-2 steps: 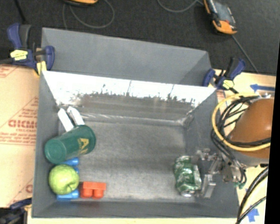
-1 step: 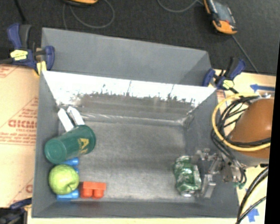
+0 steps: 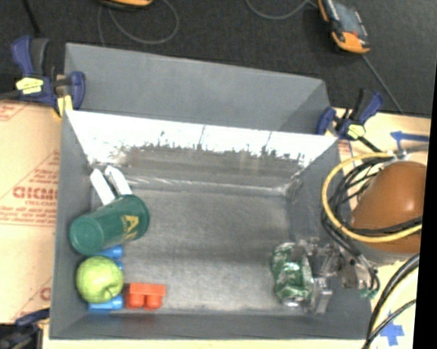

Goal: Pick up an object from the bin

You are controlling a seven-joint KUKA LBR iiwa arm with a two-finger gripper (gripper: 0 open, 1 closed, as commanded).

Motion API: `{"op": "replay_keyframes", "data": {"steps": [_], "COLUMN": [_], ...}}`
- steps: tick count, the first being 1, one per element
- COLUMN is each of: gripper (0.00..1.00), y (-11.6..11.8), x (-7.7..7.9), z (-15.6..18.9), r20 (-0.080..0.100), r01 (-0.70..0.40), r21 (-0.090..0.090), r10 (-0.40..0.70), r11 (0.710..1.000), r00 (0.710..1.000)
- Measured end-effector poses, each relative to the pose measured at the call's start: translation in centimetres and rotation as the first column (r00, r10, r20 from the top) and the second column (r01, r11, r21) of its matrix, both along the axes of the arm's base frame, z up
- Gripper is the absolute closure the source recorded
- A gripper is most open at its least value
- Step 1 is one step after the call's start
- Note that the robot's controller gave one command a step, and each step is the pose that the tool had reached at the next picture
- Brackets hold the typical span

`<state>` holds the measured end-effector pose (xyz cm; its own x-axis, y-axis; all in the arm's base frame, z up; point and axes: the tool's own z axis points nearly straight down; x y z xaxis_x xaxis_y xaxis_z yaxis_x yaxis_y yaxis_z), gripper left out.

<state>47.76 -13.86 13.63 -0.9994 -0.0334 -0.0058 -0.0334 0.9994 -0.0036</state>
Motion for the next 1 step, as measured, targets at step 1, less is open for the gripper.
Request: {"op": "replay_keyframes", "data": {"steps": [1], "gripper": [0.0], "y": [1.28], "x": [0.23], "z": [-2.37], "r20": [-0.005], "r01": [-0.26], "r21": [0.002], "r10": [0.26], "r11": [0.966], "r00": [0.966]}}
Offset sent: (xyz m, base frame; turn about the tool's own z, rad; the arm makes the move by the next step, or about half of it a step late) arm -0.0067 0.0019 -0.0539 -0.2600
